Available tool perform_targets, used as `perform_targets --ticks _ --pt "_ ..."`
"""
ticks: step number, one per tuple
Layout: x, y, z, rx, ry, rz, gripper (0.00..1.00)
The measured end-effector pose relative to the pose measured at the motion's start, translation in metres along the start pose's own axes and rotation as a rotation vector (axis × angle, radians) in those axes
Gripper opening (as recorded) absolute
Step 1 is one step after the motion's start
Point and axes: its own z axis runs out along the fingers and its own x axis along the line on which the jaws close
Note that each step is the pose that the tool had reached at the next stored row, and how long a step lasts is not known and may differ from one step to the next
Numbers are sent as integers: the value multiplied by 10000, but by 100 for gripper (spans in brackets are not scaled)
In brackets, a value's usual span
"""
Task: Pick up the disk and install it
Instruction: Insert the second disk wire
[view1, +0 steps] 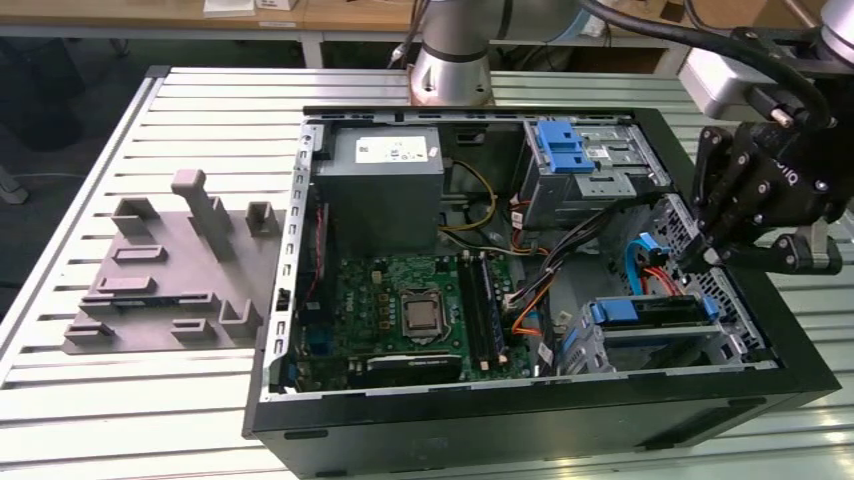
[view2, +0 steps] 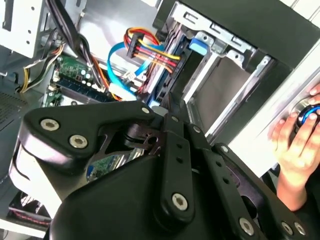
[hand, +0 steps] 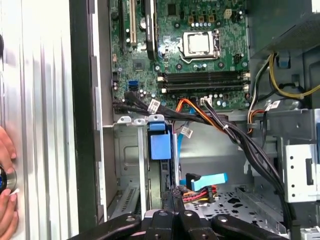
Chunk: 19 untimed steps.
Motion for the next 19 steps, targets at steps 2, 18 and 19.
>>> perform_targets --ticks 2,18,19 --pt "3 48 -3 0 -5 0 11" --pt "-131 207 -7 1 7 -31 11" --pt "-136 208 -7 1 13 -31 11"
